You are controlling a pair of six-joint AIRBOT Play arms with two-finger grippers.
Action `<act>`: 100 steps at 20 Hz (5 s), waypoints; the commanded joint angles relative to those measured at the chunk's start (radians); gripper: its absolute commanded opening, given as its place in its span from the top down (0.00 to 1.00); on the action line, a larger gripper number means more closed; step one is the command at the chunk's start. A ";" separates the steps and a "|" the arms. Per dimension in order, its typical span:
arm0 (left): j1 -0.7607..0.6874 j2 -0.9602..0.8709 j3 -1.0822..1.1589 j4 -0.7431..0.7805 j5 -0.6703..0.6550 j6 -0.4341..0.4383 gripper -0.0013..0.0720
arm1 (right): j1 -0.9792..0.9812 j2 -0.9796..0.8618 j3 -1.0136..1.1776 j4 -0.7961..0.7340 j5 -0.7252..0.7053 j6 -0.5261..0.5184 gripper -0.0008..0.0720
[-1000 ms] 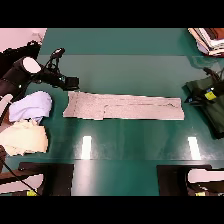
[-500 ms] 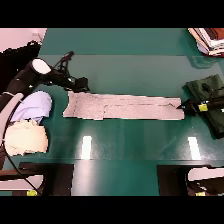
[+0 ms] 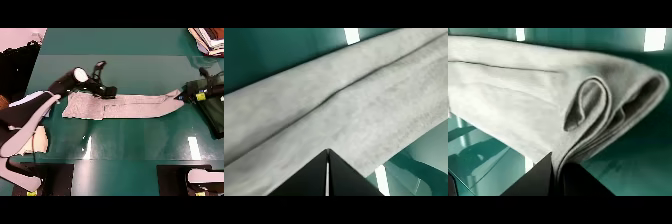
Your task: Fold the shirts.
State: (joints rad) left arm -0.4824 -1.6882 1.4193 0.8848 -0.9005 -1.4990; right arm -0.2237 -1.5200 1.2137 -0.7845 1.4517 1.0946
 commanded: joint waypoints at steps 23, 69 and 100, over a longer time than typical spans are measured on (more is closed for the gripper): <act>0.186 0.086 0.234 0.251 -0.176 -0.004 0.95 | 0.696 0.068 0.476 0.146 -0.192 0.133 0.97; 0.518 0.352 0.233 0.231 -0.358 0.041 0.95 | 0.781 -0.349 0.271 0.290 -0.553 0.071 0.97; 0.125 0.352 0.233 0.230 -0.204 0.075 0.95 | -0.315 0.057 0.695 -0.093 -0.286 0.082 0.97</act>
State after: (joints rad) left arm -0.3573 -1.3365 1.6524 1.1141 -1.1057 -1.4235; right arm -0.5316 -1.4628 1.8004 -0.8158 1.0641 1.1931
